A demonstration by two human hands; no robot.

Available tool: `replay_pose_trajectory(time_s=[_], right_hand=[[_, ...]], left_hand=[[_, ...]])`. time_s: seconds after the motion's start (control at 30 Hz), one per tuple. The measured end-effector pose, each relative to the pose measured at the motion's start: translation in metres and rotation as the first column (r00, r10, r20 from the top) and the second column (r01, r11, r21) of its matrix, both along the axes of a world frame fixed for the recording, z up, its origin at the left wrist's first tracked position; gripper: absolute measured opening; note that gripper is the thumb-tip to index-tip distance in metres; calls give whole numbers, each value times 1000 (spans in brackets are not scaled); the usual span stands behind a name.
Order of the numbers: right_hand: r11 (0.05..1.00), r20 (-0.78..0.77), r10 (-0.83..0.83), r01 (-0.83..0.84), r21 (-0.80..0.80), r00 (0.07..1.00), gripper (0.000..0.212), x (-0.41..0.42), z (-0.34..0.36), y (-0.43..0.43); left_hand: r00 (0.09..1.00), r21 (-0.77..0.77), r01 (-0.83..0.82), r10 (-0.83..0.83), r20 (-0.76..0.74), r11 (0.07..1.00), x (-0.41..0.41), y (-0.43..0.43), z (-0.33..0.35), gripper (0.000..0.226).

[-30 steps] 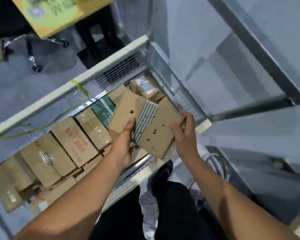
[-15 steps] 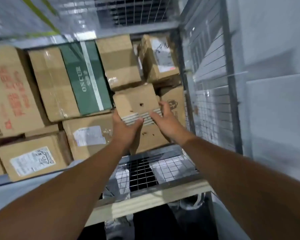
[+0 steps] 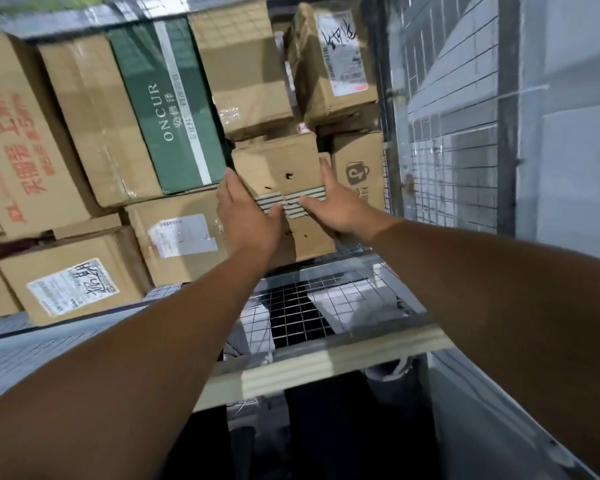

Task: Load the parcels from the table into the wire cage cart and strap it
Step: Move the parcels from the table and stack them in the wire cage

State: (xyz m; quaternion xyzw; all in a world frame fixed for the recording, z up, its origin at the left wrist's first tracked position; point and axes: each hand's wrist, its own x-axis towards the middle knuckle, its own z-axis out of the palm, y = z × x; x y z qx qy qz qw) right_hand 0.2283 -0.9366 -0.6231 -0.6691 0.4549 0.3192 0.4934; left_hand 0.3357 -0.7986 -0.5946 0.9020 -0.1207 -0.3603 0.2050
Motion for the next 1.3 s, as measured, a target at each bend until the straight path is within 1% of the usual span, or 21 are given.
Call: replay_pose_trajectory(time_s=[0.07, 0.1, 0.2, 0.27, 0.33, 0.4, 0.47, 0.57, 0.63, 0.7, 0.77, 0.83, 0.9, 0.97, 1.03, 1.17, 1.23, 1.3], right_hand=[[987, -75, 113, -120, -102, 991, 94, 1, 23, -6], [980, -87, 130, -142, -137, 988, 92, 2, 37, -8], [969, -82, 112, -127, -210, 990, 85, 3, 83, -3], [954, -59, 38, -54, -294, 998, 80, 1, 120, 8], [914, 31, -126, 128, -385, 992, 74, -10, 162, 25], [838, 157, -288, 328, -437, 945, 69, -28, 207, 53], [729, 244, -407, 474, -494, 880, 66, -50, 252, 91], [558, 279, -546, 592, -581, 790, 62, -91, 309, 161], [455, 282, -643, 651, -607, 713, 61, -119, 339, 214], [325, 275, -756, 706, -630, 594, 61, -150, 363, 267], [164, 274, -860, 741, -652, 431, 61, -182, 383, 320], [-4, 315, -908, 746, -666, 276, 62, -210, 400, 373], [-157, 372, -917, 726, -669, 145, 60, -236, 416, 429], [-290, 418, -908, 683, -670, 24, 59, -259, 428, 491], [-411, 445, -889, 624, -665, -111, 61, -278, 436, 555], [-607, 469, -794, 468, -642, -387, 61, -295, 450, 685], [-680, 490, -723, 378, -628, -487, 61, -297, 452, 748], [-727, 498, -655, 296, -619, -569, 60, -298, 449, 803]], left_hand=[[997, 27, 79, -79, -23, 996, 13, 8, 18, 92], [992, 29, 126, -125, -35, 992, 21, 13, 30, 88], [936, 1, 349, -348, -55, 937, 42, 32, 69, 78], [879, -25, 473, -474, -48, 881, 52, 41, 98, 74], [852, -67, 517, -521, -59, 853, 55, 45, 131, 74], [815, -130, 568, -577, -42, 812, 55, 49, 166, 73], [774, -189, 623, -633, 9, 759, 52, 56, 201, 70], [723, -269, 672, -690, 40, 689, 37, 70, 255, 70], [654, -314, 732, -754, 70, 605, 18, 80, 285, 71], [539, -346, 808, -835, 106, 477, -11, 89, 312, 73], [391, -367, 873, -911, 130, 322, -50, 103, 334, 76], [241, -396, 903, -958, 155, 163, -94, 120, 354, 78], [70, -417, 908, -970, 234, -35, -145, 144, 373, 74], [-119, -410, 876, -938, 325, -254, -197, 178, 391, 76], [-291, -384, 820, -887, 358, -425, -247, 223, 407, 83], [-560, -341, 662, -743, 366, -667, -325, 332, 430, 76], [-671, -313, 545, -629, 393, -778, -356, 390, 439, 74], [-744, -283, 447, -528, 408, -848, -382, 441, 446, 74]])
